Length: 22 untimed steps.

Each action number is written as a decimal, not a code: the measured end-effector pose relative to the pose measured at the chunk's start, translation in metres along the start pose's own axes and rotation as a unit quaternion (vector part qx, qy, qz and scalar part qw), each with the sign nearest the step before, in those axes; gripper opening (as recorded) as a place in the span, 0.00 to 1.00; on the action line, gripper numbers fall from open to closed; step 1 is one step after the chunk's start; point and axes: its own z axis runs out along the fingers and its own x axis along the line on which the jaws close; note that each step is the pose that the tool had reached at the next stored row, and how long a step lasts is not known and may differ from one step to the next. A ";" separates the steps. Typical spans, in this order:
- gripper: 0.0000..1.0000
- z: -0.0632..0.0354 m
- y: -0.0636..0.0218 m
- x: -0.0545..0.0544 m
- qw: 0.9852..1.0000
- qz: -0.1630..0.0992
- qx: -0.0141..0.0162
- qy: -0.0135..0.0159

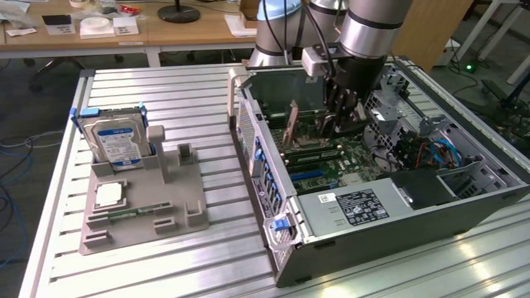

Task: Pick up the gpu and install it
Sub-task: 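Insert the gpu into the slot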

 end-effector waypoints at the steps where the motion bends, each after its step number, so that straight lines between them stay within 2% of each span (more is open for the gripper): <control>1: 0.28 0.0015 0.0002 0.000 1.000 0.000 0.000 0.000; 11: 0.28 0.0055 0.0012 0.000 1.000 0.000 0.000 -0.001; 13: 0.28 0.0066 0.0012 0.003 1.000 0.000 0.000 0.000; 16: 0.28 0.0105 0.0024 0.005 1.000 0.000 0.000 -0.001; 19: 0.28 0.0157 0.0088 0.005 1.000 0.000 0.000 -0.001; 22: 0.28 0.0212 0.0096 0.006 1.000 0.000 0.000 -0.001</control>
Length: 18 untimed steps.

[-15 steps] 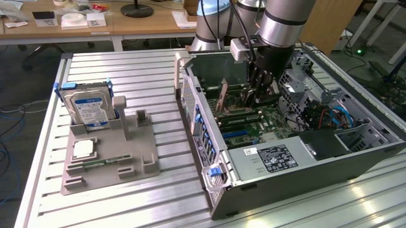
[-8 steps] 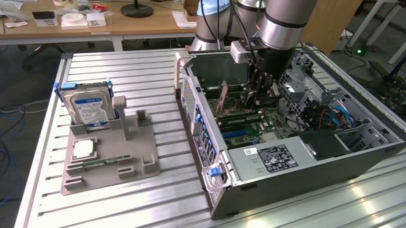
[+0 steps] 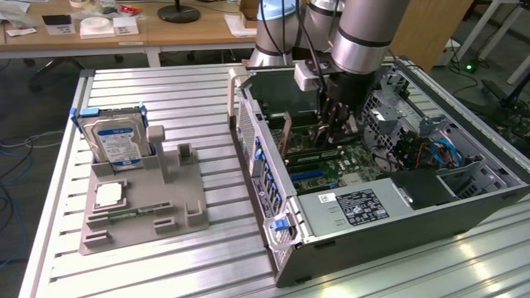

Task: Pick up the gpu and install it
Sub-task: 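Insert the gpu into the slot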

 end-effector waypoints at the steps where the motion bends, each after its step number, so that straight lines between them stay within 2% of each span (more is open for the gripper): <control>1: 0.28 0.0017 0.0001 0.001 1.000 0.000 0.000 0.000; 5: 0.28 0.0076 0.0009 0.007 1.000 0.000 0.000 0.000; 8: 0.28 0.0118 0.0074 0.008 1.000 0.000 0.000 0.000; 15: 0.28 0.0230 0.0087 0.011 1.000 0.000 0.000 0.000; 18: 0.28 0.0254 0.0125 0.011 1.000 0.000 0.000 0.000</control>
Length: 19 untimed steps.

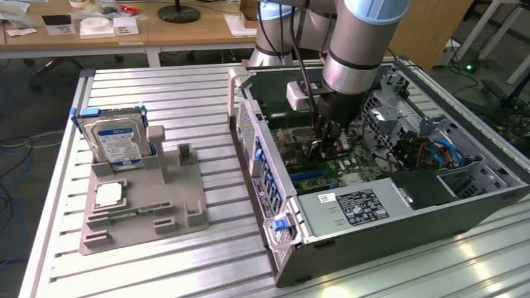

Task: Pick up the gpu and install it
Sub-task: 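Insert the gpu into the slot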

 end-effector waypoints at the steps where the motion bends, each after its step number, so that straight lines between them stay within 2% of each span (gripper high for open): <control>1: 0.28 0.0012 0.0003 0.000 1.000 0.000 0.000 0.000; 14: 0.28 0.0215 0.0058 0.003 1.000 0.000 0.000 0.000; 19: 0.28 0.0251 0.0080 0.003 1.000 0.000 0.000 0.000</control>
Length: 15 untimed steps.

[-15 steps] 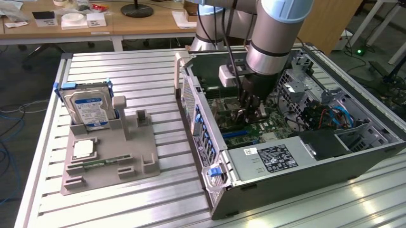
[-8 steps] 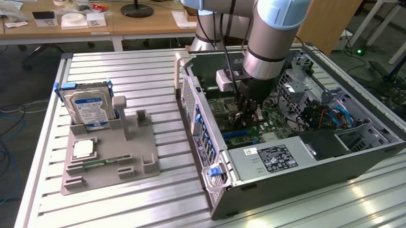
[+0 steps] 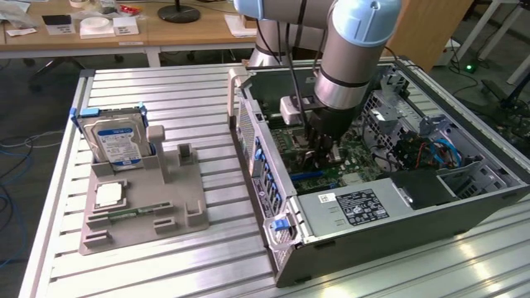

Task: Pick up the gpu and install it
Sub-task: 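Insert the gpu into the slot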

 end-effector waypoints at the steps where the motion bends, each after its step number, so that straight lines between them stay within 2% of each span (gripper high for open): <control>1: 0.28 0.0003 0.0004 0.000 1.000 0.000 0.000 0.000; 15: 0.28 0.0025 0.0031 0.000 1.000 0.000 0.000 0.000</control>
